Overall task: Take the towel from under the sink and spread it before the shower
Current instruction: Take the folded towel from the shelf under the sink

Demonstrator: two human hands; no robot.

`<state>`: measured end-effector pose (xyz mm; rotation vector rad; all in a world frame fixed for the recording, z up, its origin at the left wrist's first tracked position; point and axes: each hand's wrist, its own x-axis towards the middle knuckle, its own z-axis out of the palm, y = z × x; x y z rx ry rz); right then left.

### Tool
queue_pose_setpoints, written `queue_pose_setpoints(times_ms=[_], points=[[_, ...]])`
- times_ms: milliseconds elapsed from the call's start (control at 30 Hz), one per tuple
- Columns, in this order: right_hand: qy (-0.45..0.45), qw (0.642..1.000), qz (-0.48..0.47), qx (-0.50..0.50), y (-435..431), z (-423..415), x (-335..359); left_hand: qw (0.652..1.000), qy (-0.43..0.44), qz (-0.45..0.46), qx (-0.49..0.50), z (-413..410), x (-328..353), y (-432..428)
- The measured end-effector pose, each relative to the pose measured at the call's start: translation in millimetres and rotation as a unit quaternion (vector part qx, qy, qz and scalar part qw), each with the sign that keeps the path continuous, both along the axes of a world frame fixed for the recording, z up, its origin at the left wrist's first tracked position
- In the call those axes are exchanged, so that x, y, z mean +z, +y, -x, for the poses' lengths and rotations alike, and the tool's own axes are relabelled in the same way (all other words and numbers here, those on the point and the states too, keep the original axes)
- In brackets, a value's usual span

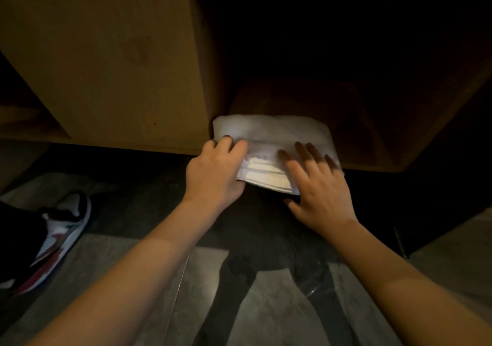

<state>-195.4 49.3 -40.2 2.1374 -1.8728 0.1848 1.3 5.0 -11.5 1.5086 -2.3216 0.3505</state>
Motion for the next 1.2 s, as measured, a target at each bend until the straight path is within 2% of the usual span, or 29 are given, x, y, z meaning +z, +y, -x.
queue_pose_setpoints(times_ms=[200, 300, 500, 900, 1200], points=[[0.002, 1.0, -0.026, -0.004, -7.5, -3.4, 4.1, 1.0, 0.015, 0.009, -0.012, -7.7, 6.6, 11.9], [-0.019, 0.999, 0.015, 0.021, -6.3, -0.1, 11.0, 1.0, 0.017, 0.016, -0.016, -9.0, 11.1, 14.7], [-0.006, 0.997, 0.055, 0.061, -3.2, 7.2, 36.2, 0.999, 0.019, 0.027, -0.021, -7.8, 25.4, 17.6], [0.012, 0.993, 0.075, 0.09, -3.1, 10.5, 137.0, 0.996, 0.056, 0.057, -0.027, -9.0, 109.7, 15.4], [-0.023, 0.991, 0.076, 0.108, -4.4, -0.7, 196.4, 0.996, 0.067, 0.066, -0.007, -20.4, 172.2, 26.4]])
